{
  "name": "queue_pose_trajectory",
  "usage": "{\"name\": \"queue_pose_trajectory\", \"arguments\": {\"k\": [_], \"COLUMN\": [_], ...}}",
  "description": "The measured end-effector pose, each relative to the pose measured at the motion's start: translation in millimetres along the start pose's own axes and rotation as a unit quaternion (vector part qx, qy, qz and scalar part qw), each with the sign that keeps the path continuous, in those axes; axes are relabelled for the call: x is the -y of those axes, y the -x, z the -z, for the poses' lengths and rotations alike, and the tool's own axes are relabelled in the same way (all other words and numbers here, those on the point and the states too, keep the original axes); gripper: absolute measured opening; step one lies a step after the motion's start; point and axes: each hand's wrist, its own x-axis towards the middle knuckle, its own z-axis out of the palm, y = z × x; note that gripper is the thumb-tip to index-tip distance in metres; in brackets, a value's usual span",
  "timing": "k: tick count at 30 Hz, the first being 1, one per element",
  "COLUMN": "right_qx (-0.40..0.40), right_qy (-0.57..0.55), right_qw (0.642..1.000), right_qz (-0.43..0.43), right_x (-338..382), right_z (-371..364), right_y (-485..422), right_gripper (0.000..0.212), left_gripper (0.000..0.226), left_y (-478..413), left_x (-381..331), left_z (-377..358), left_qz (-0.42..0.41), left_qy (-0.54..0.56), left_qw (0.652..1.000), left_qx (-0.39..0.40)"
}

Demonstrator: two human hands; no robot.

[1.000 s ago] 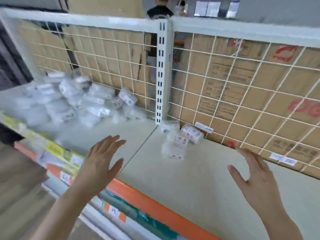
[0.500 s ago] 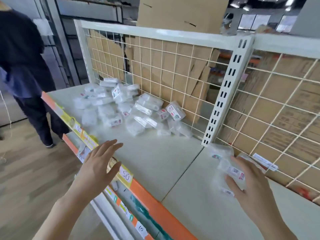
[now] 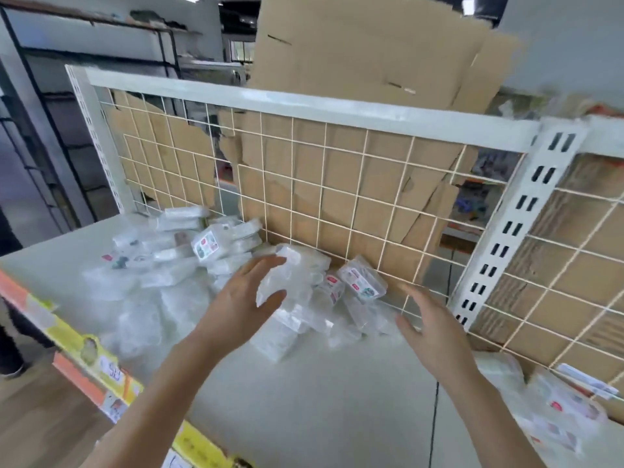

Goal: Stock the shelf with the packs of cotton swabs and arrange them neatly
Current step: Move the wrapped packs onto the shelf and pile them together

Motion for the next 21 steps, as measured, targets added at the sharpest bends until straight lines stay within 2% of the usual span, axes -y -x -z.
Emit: {"name": "queue_pose_trajectory", "arguments": {"k": [4, 7, 10, 13, 17, 21], "right_qx": [-0.003, -0.011, -0.047, -0.073, -0.024, -0.045], "right_qy": [0.041, 0.074, 0.109, 0.150, 0.122, 0.052], "right_qw": [0.999, 0.997, 0.993, 0.986, 0.992, 0.997], "right_qz": [-0.015, -0.028, -0.022, -0.021, -0.030, -0.041], "right_x": [16, 20, 23, 27, 34, 42], "right_z": [-28, -47, -64, -70, -64, -41], "right_y": [-44, -60, -63, -69, -70, -55], "right_gripper": [0.046, 0.045, 0.050, 0.056, 0.031, 0.027], "left_gripper": [0.046, 0.051, 0.057, 0.056, 0.053, 0.049], "left_y": [-55, -80, -92, -97, -95, -85], "left_x": [10, 18, 24, 28, 29, 27], "left_z": [-12, -26, -42, -51, -49, -36], "left_qz": [-0.017, 0.012, 0.047, 0.047, 0.030, 0.004], "left_qy": [-0.001, -0.017, -0.092, -0.160, -0.125, -0.034], "left_qw": [1.000, 0.999, 0.992, 0.983, 0.990, 0.999], "left_qx": [0.012, 0.030, 0.078, 0.079, 0.060, -0.005]}}
